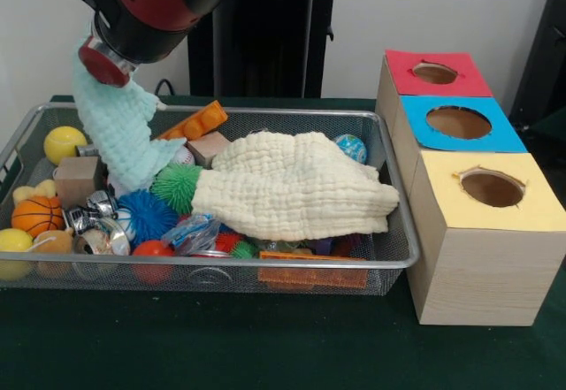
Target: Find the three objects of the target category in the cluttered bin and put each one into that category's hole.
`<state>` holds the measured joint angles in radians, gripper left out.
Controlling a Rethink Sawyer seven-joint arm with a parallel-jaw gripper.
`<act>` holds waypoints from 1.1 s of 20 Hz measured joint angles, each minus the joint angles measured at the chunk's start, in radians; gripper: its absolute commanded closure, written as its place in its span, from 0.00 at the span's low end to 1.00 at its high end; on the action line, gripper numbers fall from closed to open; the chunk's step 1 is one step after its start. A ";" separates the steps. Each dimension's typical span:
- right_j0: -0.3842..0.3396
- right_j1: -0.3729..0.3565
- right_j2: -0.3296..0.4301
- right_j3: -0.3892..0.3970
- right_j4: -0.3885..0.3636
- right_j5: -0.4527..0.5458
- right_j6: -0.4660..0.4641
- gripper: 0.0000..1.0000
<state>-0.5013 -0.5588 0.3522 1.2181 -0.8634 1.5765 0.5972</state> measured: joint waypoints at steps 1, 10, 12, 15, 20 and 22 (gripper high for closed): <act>-0.002 0.000 0.000 -0.001 0.000 0.000 -0.002 1.00; -0.013 0.000 0.000 -0.004 0.000 0.000 -0.027 1.00; -0.013 0.000 0.000 -0.004 -0.001 0.000 -0.034 1.00; -0.014 0.000 0.000 -0.004 -0.001 0.000 -0.040 1.00; -0.018 0.000 0.000 -0.004 -0.001 0.000 -0.041 0.00; -0.019 0.000 0.000 -0.004 -0.001 0.000 -0.041 0.00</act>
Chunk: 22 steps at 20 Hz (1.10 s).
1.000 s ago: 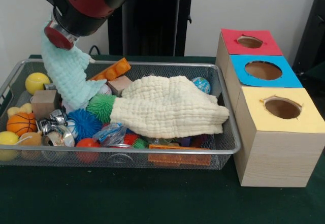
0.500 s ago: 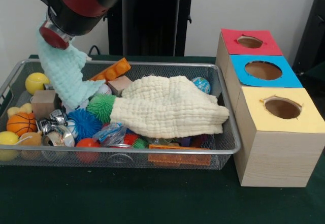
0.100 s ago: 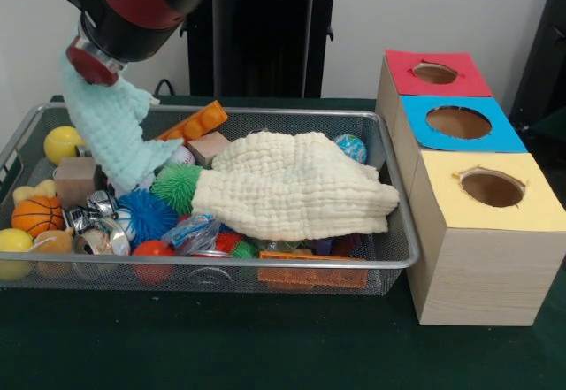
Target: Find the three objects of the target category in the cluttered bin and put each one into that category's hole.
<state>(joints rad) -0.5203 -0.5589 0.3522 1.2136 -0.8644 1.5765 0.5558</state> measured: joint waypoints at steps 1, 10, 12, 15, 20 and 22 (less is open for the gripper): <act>-0.001 0.000 0.000 0.000 0.000 0.000 0.000 0.00; -0.016 -0.004 0.000 0.000 0.000 0.000 0.000 0.00; -0.020 -0.004 0.001 0.000 0.002 0.000 0.000 0.00; -0.043 -0.004 0.018 0.001 0.042 0.000 0.000 0.00; -0.107 -0.005 0.071 0.021 0.182 -0.032 0.000 0.00; -0.134 -0.007 0.092 0.041 0.248 -0.065 0.000 0.00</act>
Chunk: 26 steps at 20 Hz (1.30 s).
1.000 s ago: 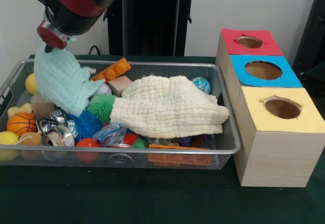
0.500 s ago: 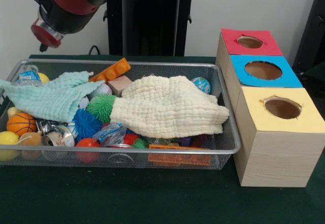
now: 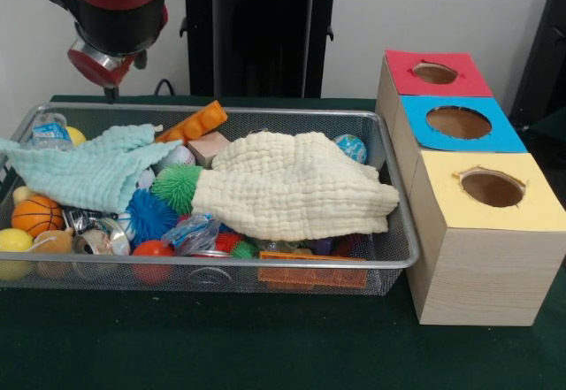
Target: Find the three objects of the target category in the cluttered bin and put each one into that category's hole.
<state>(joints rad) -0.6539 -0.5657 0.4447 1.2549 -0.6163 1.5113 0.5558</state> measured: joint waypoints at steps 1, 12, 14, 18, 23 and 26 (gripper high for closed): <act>-0.022 -0.003 0.019 0.022 0.054 -0.036 0.000 0.00; -0.095 -0.032 0.109 0.132 0.264 -0.245 0.000 0.00; -0.104 -0.038 0.124 0.146 0.289 -0.287 0.000 0.00; -0.121 -0.044 0.154 0.175 0.334 -0.391 0.000 0.00; -0.146 -0.050 0.187 0.228 0.387 -0.558 0.000 0.00; -0.166 -0.063 0.203 0.280 0.409 -0.672 0.000 0.00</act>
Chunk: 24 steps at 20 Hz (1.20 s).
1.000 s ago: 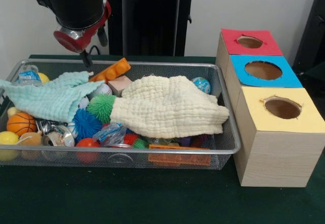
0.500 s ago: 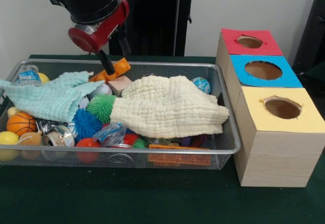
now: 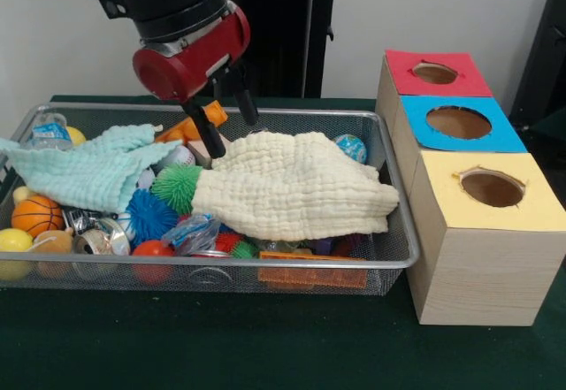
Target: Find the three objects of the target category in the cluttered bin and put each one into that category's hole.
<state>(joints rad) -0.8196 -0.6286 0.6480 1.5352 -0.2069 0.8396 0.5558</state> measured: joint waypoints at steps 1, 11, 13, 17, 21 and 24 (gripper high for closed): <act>-0.002 -0.002 0.001 0.008 0.000 -0.017 0.000 0.00; 0.056 -0.021 -0.026 0.062 -0.002 -0.066 0.000 0.00; 0.092 -0.026 -0.044 0.062 -0.002 -0.066 0.000 0.00; 0.146 -0.030 -0.068 0.063 -0.013 -0.066 0.000 0.00; 0.197 -0.030 -0.091 0.065 -0.043 -0.085 0.000 0.00; 0.218 -0.030 -0.106 0.069 -0.061 -0.113 0.000 0.00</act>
<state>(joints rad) -0.6015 -0.6584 0.5425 1.6042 -0.2676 0.7268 0.5560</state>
